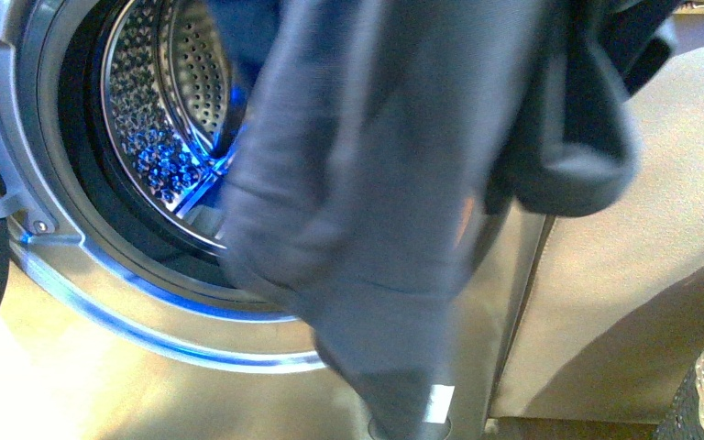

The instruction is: Put clothes into washing machine

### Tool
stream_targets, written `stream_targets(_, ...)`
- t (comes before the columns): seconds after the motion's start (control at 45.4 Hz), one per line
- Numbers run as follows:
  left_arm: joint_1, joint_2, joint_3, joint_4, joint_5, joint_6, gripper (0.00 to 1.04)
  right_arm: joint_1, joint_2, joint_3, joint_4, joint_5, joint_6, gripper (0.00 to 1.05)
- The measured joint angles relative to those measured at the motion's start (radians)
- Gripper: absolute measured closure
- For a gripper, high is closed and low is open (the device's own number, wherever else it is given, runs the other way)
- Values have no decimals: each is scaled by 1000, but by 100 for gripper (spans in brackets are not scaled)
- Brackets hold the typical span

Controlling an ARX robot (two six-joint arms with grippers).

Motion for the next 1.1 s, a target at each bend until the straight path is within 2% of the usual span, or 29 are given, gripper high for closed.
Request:
stream_targets(0.044,0,3,3,9,-14,5,8,0,0,0,0,0,0,101)
stream_targets(0.176,8,3,7,21,-61,14,25,0,0,0,0,0,0,101)
stream_targets(0.375,52,2,7,6,-81,2,68,0,0,0,0,0,0,101)
stream_targets(0.595,63,2,7,2,-75,-10,99,0,0,0,0,0,0,101)
stream_targets(0.683,63,0,6,2,-67,-18,100,0,0,0,0,0,0,101)
stream_targets(0.771,65,-3,5,3,-60,-29,100,0,0,0,0,0,0,86)
stream_targets(1.101,86,-52,-47,5,-38,-59,100,0,0,2,0,0,0,40)
